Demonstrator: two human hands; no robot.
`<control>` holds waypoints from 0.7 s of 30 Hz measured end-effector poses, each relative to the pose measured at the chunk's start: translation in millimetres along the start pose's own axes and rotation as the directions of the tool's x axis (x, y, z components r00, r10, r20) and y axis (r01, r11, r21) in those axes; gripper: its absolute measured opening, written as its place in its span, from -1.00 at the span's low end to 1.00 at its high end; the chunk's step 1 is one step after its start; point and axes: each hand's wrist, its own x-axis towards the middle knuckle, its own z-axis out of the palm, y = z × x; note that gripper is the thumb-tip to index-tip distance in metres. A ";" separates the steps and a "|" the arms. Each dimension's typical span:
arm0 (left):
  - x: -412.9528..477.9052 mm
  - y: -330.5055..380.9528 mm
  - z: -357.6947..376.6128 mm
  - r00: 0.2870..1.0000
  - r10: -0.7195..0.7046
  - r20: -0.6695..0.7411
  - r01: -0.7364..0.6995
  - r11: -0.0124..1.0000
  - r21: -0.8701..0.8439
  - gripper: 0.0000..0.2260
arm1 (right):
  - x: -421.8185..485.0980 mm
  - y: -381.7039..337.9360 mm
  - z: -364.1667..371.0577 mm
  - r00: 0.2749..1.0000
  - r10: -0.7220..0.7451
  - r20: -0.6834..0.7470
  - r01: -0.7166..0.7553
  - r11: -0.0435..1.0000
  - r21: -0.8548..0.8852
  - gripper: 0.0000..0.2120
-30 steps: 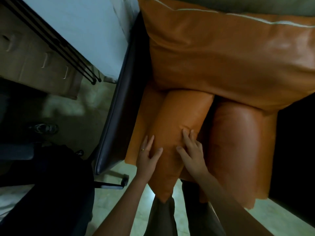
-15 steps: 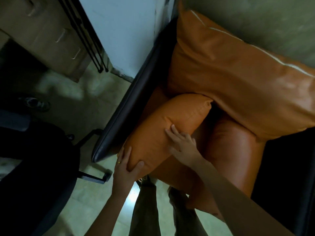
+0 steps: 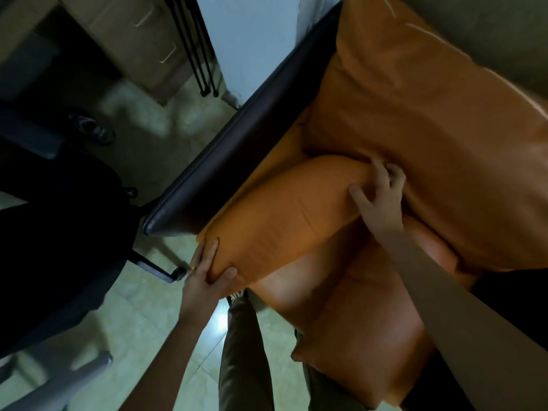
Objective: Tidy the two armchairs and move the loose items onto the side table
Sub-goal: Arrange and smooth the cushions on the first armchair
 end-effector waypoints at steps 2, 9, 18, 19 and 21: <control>-12.0 -0.5 12.5 0.999 0.000 -0.045 -0.001 1.000 -0.024 -0.32 | 10.0 -0.3 -8.6 1.000 0.017 0.026 -0.018 0.998 0.067 -0.35; -37.8 -5.8 28.3 0.987 -0.055 -0.148 0.030 0.986 -0.163 -0.31 | 16.7 -35.3 -13.2 0.992 -0.109 0.060 0.102 0.989 0.104 -0.43; 0.1 -5.6 -25.6 0.996 -0.086 -0.024 0.080 0.977 -0.199 -0.15 | 62.1 -107.2 27.5 0.891 -0.195 0.410 0.254 0.963 -0.094 -0.19; 7.6 -7.3 -32.4 0.998 -0.067 -0.020 0.064 0.987 -0.148 -0.12 | 61.8 -100.0 30.7 0.889 -0.173 0.425 0.264 0.950 -0.166 -0.16; 9.9 -11.3 -40.8 0.998 -0.047 -0.034 0.043 0.993 -0.113 -0.09 | 53.2 -83.1 37.0 0.889 -0.160 0.429 0.266 0.944 -0.198 -0.16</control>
